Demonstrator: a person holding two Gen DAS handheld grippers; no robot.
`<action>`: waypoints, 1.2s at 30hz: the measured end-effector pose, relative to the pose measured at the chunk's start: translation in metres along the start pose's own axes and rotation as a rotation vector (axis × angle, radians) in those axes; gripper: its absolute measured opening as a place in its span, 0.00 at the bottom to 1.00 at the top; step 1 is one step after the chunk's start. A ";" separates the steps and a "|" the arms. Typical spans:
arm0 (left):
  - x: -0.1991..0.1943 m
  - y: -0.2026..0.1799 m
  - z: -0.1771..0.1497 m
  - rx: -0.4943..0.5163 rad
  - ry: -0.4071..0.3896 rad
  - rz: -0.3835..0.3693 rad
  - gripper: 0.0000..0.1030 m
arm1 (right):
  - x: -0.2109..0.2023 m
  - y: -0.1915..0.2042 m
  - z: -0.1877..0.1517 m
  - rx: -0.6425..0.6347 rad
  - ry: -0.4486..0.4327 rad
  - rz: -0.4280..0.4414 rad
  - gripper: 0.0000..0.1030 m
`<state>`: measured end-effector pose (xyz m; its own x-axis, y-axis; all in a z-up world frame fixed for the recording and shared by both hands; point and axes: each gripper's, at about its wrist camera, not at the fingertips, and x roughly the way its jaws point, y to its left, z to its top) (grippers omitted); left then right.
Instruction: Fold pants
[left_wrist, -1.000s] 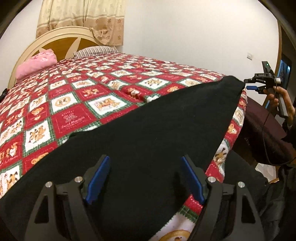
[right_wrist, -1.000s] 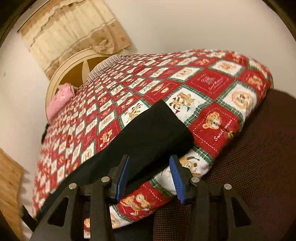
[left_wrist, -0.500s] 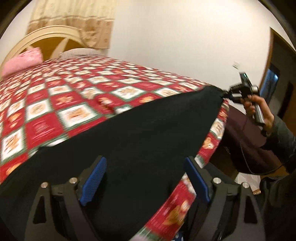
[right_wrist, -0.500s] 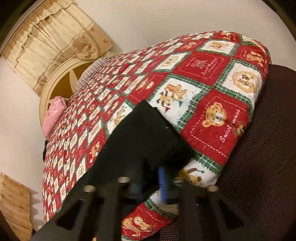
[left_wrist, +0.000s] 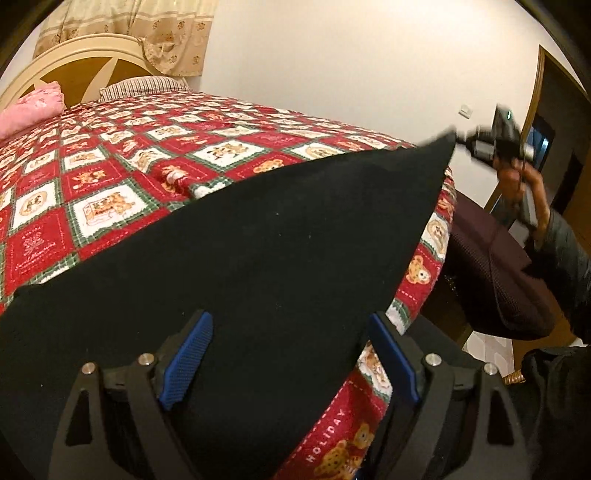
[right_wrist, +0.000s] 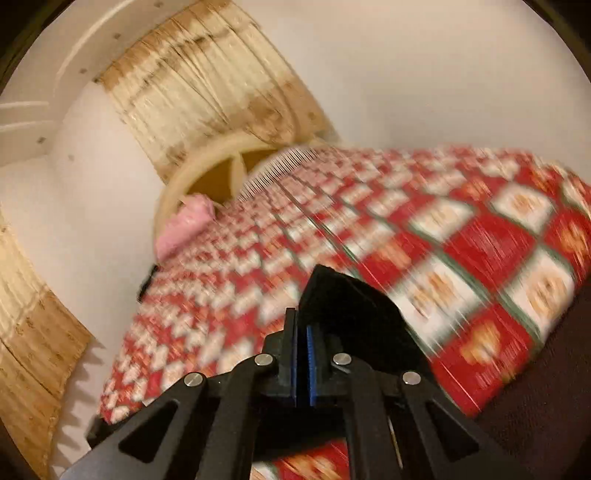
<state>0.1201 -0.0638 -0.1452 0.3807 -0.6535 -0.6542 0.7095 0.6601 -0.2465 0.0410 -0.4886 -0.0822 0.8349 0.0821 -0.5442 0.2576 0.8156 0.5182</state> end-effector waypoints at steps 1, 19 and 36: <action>0.000 0.000 0.000 0.001 0.003 -0.006 0.88 | 0.003 -0.016 -0.011 0.033 0.032 -0.026 0.04; 0.003 0.001 0.000 0.001 -0.001 -0.034 0.91 | 0.057 -0.064 0.022 0.101 0.167 -0.103 0.52; 0.002 -0.002 -0.002 0.016 -0.010 -0.022 0.92 | 0.090 -0.040 0.042 -0.024 0.135 -0.187 0.03</action>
<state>0.1184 -0.0656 -0.1475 0.3708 -0.6717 -0.6414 0.7271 0.6396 -0.2495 0.1261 -0.5381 -0.1247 0.7003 0.0029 -0.7138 0.3890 0.8369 0.3850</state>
